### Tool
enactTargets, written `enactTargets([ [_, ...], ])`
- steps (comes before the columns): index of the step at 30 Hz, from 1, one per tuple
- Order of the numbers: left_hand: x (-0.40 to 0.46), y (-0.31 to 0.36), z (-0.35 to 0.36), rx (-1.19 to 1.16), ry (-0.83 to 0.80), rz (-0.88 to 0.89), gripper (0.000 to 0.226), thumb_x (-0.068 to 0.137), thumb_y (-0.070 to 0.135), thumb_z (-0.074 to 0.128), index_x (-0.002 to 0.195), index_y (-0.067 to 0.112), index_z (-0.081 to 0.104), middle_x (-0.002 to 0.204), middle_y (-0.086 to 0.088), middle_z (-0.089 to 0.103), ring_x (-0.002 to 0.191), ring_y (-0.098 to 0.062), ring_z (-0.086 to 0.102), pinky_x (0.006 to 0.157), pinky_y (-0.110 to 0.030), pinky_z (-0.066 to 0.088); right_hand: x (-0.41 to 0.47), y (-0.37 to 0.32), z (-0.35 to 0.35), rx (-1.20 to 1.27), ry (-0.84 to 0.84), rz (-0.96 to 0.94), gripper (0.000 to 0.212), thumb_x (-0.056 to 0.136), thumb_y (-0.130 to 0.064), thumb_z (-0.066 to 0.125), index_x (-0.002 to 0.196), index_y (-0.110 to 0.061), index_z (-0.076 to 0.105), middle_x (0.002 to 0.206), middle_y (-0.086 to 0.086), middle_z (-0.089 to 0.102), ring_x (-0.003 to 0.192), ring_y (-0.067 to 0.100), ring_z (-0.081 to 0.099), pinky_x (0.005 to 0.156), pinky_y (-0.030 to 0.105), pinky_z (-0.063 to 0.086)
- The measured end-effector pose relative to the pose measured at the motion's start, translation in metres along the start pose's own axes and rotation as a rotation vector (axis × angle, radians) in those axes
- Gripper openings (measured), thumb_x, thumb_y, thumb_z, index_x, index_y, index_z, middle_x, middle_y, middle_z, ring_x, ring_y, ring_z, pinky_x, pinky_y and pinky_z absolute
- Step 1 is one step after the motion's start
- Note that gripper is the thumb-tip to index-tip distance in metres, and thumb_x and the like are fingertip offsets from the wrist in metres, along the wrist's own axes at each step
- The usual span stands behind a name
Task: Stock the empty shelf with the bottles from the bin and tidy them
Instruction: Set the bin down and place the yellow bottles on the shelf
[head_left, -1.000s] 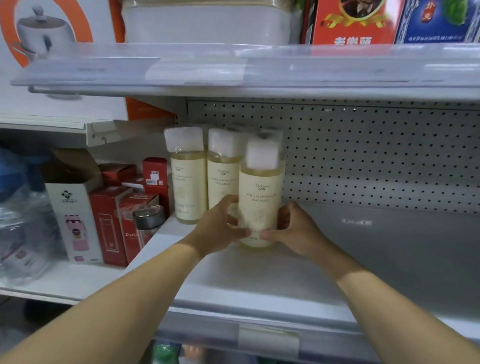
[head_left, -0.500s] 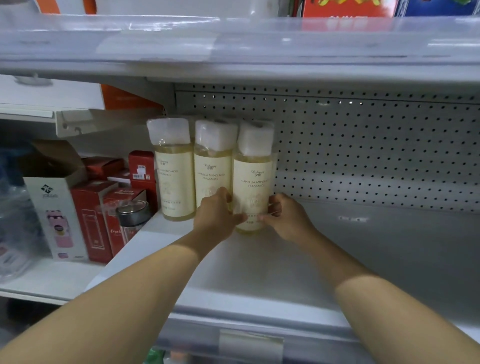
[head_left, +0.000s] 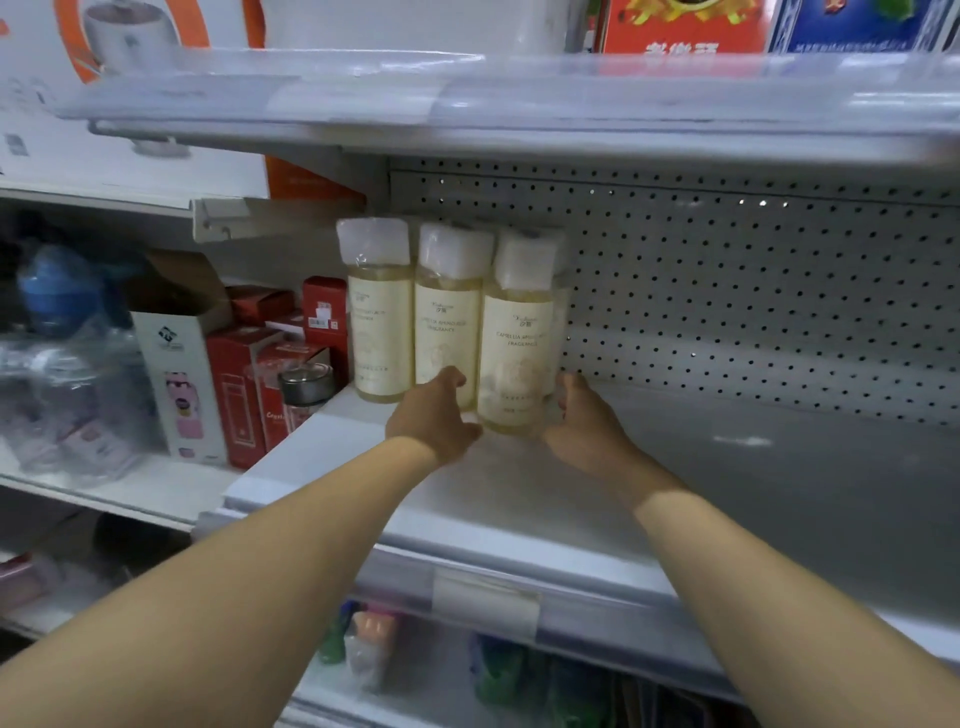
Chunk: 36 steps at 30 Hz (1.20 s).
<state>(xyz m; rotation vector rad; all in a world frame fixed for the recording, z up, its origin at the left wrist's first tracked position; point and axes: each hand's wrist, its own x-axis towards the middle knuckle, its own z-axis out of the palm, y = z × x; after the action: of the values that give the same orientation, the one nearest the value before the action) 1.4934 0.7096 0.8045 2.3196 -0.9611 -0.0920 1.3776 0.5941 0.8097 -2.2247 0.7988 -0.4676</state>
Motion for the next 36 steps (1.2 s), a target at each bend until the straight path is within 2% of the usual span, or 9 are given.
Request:
enactTargets([
  [3,-0.013,0.000,-0.011,0.019,0.005,-0.048,0.058,0.085,0.028,0.068,0.135,0.021,0.040,0.122,-0.005,0.060,0.108,-0.025,0.059,0.091,-0.039,0.051,-0.017,-0.006,-0.003,0.044,-0.009,-0.065,0.070,0.087,-0.022,0.068,0.145,-0.014,0.029,0.144,0.004,0.042,0.128,0.018,0.043,0.087,0.018,0.036],
  [5,-0.027,-0.004,-0.016,0.066,0.012,-0.068,0.057,0.084,0.030,0.069,0.134,0.021,0.042,0.122,-0.004,0.059,0.108,-0.024,0.059,0.090,-0.038,0.051,-0.027,-0.007,-0.002,0.001,-0.022,-0.071,0.065,0.088,-0.018,0.065,0.143,-0.016,0.030,0.143,0.003,0.042,0.122,0.015,0.045,0.082,0.015,0.039],
  [8,-0.051,-0.010,-0.023,0.117,0.032,-0.058,0.056,0.084,0.031,0.069,0.132,0.021,0.044,0.123,-0.005,0.058,0.108,-0.026,0.058,0.090,-0.039,0.050,-0.043,-0.011,-0.001,-0.088,-0.040,-0.040,0.076,0.084,-0.018,0.067,0.147,-0.020,0.025,0.147,0.003,0.034,0.130,0.021,0.040,0.093,0.028,0.045],
  [11,-0.077,-0.015,-0.034,0.172,0.048,-0.022,0.055,0.086,0.030,0.067,0.135,0.020,0.042,0.125,-0.005,0.058,0.111,-0.025,0.056,0.088,-0.037,0.049,-0.065,-0.022,0.001,-0.169,-0.039,-0.077,0.078,0.084,-0.022,0.069,0.148,-0.020,0.024,0.150,0.003,0.032,0.134,0.022,0.036,0.105,0.034,0.037],
  [15,-0.112,-0.024,-0.048,0.226,0.068,0.023,0.057,0.087,0.028,0.066,0.137,0.020,0.040,0.127,-0.004,0.057,0.114,-0.024,0.054,0.085,-0.035,0.045,-0.103,-0.044,0.010,-0.253,-0.013,-0.208,0.074,0.086,-0.019,0.066,0.148,-0.016,0.025,0.150,0.009,0.030,0.137,0.026,0.030,0.109,0.033,0.031],
  [19,-0.148,-0.036,-0.060,0.235,0.067,0.054,0.057,0.086,0.025,0.066,0.136,0.020,0.040,0.126,-0.005,0.058,0.115,-0.025,0.053,0.087,-0.038,0.048,-0.142,-0.061,0.025,-0.329,-0.022,-0.261,0.075,0.087,-0.023,0.065,0.149,-0.018,0.023,0.153,0.005,0.024,0.141,0.023,0.020,0.114,0.035,0.024],
  [23,-0.185,-0.057,-0.062,0.263,0.044,0.064,0.052,0.086,0.025,0.064,0.132,0.020,0.042,0.122,-0.005,0.059,0.111,-0.026,0.055,0.080,-0.038,0.048,-0.181,-0.064,0.045,-0.406,-0.042,-0.300,0.073,0.087,-0.022,0.064,0.148,-0.017,0.025,0.150,0.006,0.028,0.139,0.022,0.021,0.112,0.032,0.024],
  [27,-0.219,-0.084,-0.049,0.293,0.002,0.070,0.045,0.085,0.027,0.065,0.125,0.018,0.046,0.118,-0.005,0.060,0.109,-0.028,0.056,0.072,-0.034,0.043,-0.215,-0.054,0.071,-0.443,-0.101,-0.275,0.071,0.086,-0.024,0.065,0.146,-0.014,0.029,0.147,0.008,0.032,0.136,0.025,0.025,0.111,0.035,0.026],
  [36,-0.273,-0.149,0.022,0.324,-0.222,-0.011,0.051,0.085,0.030,0.065,0.131,0.022,0.043,0.124,-0.004,0.058,0.115,-0.028,0.054,0.084,-0.038,0.049,-0.262,0.013,0.141,-0.531,-0.289,-0.111,0.071,0.088,-0.023,0.063,0.147,-0.013,0.024,0.147,0.008,0.028,0.135,0.027,0.022,0.107,0.033,0.029],
])
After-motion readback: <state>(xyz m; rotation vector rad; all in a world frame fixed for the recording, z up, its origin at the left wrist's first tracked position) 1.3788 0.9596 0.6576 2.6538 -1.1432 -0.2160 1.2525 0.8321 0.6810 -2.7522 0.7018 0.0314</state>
